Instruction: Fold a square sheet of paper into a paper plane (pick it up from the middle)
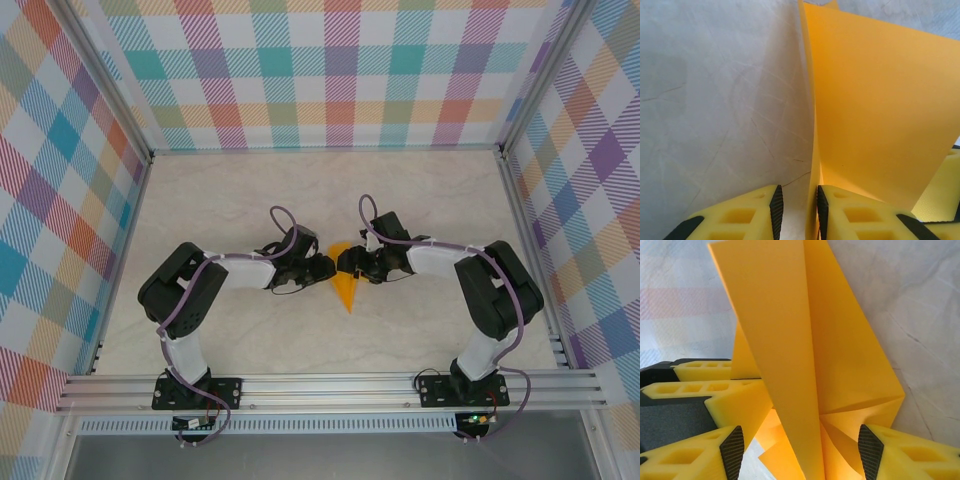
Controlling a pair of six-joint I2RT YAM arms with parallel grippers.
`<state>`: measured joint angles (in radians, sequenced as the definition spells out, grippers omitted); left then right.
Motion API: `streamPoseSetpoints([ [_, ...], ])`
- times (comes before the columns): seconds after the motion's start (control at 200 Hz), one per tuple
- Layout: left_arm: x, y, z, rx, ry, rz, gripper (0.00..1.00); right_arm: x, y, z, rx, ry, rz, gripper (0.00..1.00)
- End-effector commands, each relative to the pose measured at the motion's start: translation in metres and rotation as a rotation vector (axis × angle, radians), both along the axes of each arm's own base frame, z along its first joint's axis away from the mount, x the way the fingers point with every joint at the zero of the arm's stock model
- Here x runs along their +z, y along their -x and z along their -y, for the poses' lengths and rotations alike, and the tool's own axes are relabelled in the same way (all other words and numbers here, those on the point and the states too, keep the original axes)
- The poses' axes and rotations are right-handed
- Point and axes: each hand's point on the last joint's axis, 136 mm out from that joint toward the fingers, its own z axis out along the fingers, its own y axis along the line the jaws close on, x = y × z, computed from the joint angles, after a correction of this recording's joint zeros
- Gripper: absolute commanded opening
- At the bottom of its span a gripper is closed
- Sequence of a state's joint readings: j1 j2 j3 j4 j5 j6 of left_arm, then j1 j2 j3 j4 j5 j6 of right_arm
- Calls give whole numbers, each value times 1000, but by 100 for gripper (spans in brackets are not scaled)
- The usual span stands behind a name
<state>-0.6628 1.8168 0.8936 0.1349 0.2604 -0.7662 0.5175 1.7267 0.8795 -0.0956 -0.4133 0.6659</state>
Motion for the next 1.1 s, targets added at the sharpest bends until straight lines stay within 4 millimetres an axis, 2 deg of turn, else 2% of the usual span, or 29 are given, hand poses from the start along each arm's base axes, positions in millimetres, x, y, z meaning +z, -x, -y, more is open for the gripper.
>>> streamPoseSetpoints([
  [0.0,-5,-2,-28,52,-89,-14,28,-7,-1,-2,8,17,-11,66],
  [0.295,-8,1,-35,63,-107,-27,25,-12,0,1,0,28,-23,65],
  [0.475,6,0,-27,48,-54,-9,26,-17,1,4,-6,51,-34,60],
  [0.6,12,-2,-30,54,-67,6,24,-19,1,6,-11,69,-36,57],
  [0.715,7,-1,-34,56,-99,-7,19,-19,1,7,-11,75,-37,52],
  [1.095,-16,5,-32,29,-140,-92,12,-23,2,9,-10,91,-45,52],
])
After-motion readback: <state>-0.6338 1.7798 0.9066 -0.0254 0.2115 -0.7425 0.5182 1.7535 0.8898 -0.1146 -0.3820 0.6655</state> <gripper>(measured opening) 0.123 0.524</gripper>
